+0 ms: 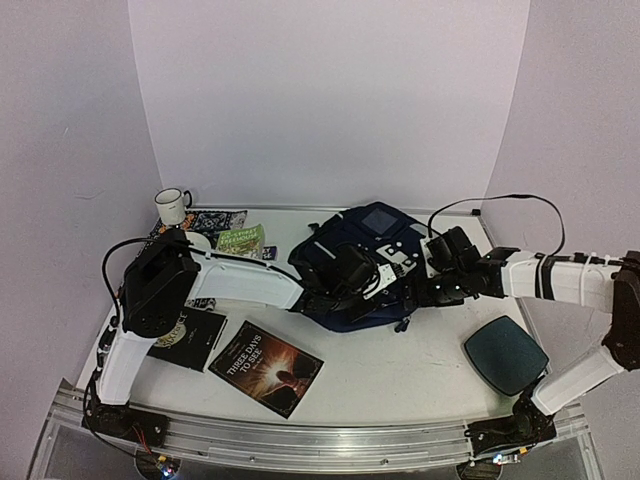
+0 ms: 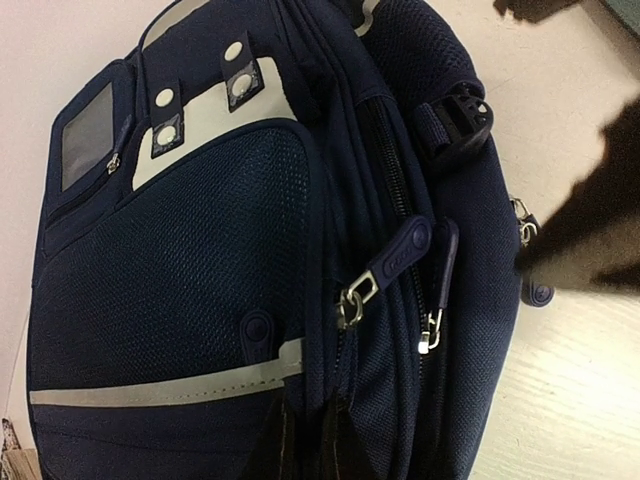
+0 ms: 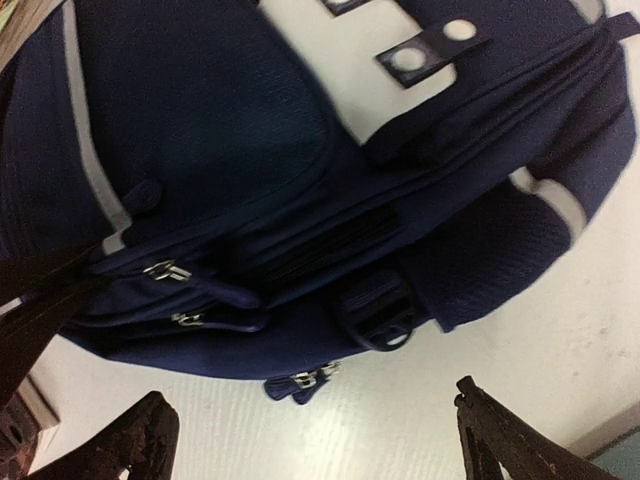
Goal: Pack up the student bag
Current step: Adjust the student bag at the center of the board, then pick up the second largest pocket of the bag from the student bag.
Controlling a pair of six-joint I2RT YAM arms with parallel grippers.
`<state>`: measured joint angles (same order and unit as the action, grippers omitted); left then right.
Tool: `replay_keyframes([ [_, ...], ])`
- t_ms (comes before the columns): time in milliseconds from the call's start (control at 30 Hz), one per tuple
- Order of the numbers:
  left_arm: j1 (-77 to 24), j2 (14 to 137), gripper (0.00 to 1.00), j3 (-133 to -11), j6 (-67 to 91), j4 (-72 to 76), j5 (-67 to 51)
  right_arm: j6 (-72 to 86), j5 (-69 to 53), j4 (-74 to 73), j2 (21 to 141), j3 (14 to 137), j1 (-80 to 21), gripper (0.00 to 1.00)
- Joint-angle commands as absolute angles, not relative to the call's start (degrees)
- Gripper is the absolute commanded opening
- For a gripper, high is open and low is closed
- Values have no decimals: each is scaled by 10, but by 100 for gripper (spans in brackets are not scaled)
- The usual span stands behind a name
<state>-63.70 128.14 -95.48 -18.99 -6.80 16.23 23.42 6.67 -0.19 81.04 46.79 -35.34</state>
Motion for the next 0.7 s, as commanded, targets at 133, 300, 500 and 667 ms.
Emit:
replay_keyframes([
  [133, -634, 1180, 0, -933, -146, -18, 150, 186, -122, 87, 849, 458, -323, 89],
  [300, -634, 1164, 0, -933, -128, -8, 136, 170, -165, 111, 867, 460, -310, 80],
  [500, -630, 1154, 0, -933, -110, -6, 114, 133, -176, 148, 875, 443, -306, 65],
  [667, -629, 1152, 0, -935, -94, -4, 97, 117, -198, 196, 883, 425, -305, 51],
])
